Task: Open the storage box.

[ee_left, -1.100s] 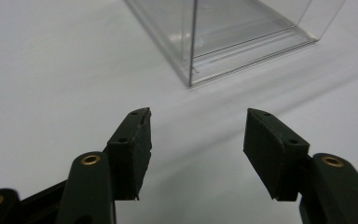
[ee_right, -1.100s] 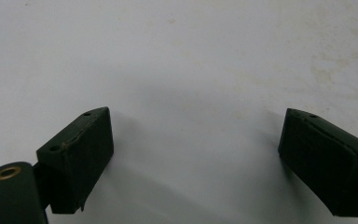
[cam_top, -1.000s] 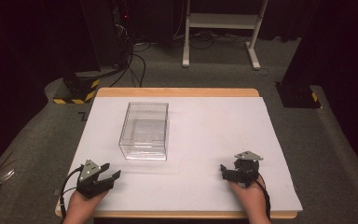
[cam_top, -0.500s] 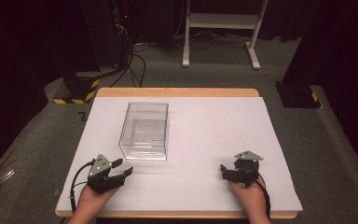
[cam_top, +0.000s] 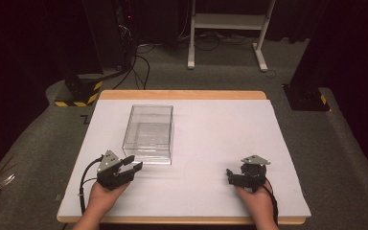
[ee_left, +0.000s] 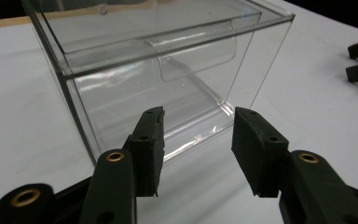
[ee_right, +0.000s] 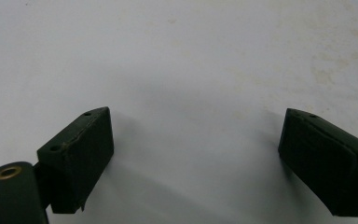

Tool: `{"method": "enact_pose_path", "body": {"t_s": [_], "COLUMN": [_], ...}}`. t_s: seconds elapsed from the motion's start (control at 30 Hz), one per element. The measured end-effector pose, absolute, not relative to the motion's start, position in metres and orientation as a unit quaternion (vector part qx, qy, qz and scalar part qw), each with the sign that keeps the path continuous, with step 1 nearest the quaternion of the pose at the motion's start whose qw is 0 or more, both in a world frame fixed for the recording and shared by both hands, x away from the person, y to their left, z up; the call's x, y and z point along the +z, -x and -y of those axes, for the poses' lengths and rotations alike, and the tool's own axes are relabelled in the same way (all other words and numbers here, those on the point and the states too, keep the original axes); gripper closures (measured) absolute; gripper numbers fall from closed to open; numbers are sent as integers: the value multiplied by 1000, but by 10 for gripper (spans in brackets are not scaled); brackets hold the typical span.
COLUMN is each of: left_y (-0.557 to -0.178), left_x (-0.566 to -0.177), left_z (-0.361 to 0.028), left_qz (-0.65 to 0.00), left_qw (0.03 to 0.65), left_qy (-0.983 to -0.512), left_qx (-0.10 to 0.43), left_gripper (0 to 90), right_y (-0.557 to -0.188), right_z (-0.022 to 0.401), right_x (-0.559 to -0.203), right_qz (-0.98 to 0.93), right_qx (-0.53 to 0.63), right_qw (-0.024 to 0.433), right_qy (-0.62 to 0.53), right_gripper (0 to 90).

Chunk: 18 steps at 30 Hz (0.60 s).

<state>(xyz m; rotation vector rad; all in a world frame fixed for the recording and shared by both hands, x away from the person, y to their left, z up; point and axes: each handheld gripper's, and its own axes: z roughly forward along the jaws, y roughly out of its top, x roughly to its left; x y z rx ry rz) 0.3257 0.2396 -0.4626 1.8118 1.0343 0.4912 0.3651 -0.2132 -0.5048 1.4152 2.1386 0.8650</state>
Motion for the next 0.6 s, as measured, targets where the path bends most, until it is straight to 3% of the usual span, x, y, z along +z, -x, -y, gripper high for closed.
{"method": "enact_pose_path", "body": {"t_s": [0.6], "left_y": [-350], "left_x": [-468], "left_z": [-248], "left_qz": [-418], "left_qw": [512], "left_qy": [-730], "left_qx": [174], "left_gripper": [555], "right_y": [-365], "right_z": [213], "right_x": [-505], "right_qz": [-772], "right_qx": [312], "right_qw": [217], "right_qy": [-510], "right_gripper": [103]}}
